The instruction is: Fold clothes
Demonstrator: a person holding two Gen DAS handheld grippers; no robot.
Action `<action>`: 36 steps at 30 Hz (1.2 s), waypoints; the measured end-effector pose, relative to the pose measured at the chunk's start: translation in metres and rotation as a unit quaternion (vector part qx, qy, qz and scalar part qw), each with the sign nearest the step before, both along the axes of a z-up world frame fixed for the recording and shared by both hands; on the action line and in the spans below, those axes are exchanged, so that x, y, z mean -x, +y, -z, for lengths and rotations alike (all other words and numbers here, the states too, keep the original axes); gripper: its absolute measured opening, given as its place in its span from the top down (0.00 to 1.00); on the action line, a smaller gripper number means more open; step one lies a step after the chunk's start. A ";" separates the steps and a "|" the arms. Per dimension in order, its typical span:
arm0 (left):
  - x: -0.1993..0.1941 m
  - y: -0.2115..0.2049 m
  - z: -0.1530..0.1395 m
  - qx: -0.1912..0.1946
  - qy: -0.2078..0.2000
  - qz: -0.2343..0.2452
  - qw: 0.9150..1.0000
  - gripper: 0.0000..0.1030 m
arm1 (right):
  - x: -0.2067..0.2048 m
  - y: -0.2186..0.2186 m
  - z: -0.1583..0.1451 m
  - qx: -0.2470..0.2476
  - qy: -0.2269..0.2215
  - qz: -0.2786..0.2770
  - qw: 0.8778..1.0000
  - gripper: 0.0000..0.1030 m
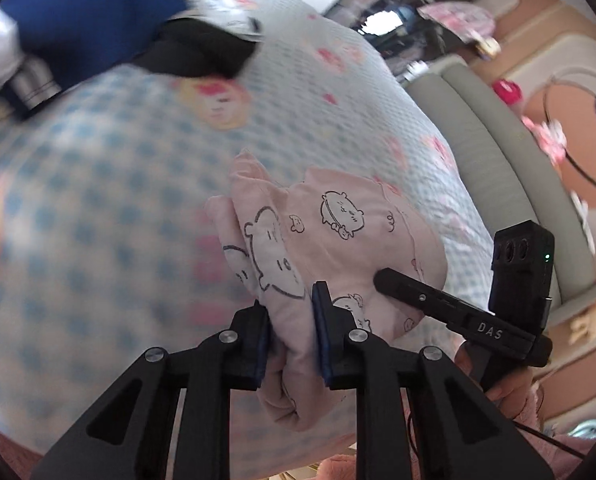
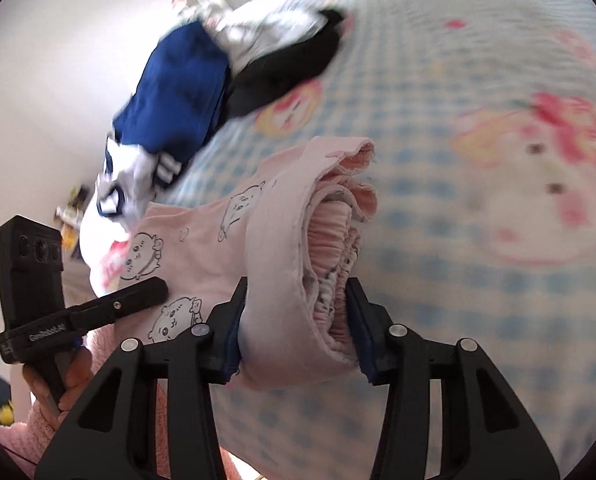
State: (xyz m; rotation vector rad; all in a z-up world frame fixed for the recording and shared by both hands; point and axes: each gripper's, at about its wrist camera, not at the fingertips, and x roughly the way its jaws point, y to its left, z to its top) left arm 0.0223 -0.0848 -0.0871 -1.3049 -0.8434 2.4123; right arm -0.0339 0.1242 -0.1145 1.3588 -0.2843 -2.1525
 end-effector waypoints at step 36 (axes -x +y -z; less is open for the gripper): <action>0.296 0.350 0.057 0.018 -0.078 0.121 0.989 0.72 | 0.168 0.421 -0.019 -0.074 0.005 0.274 0.959 0.45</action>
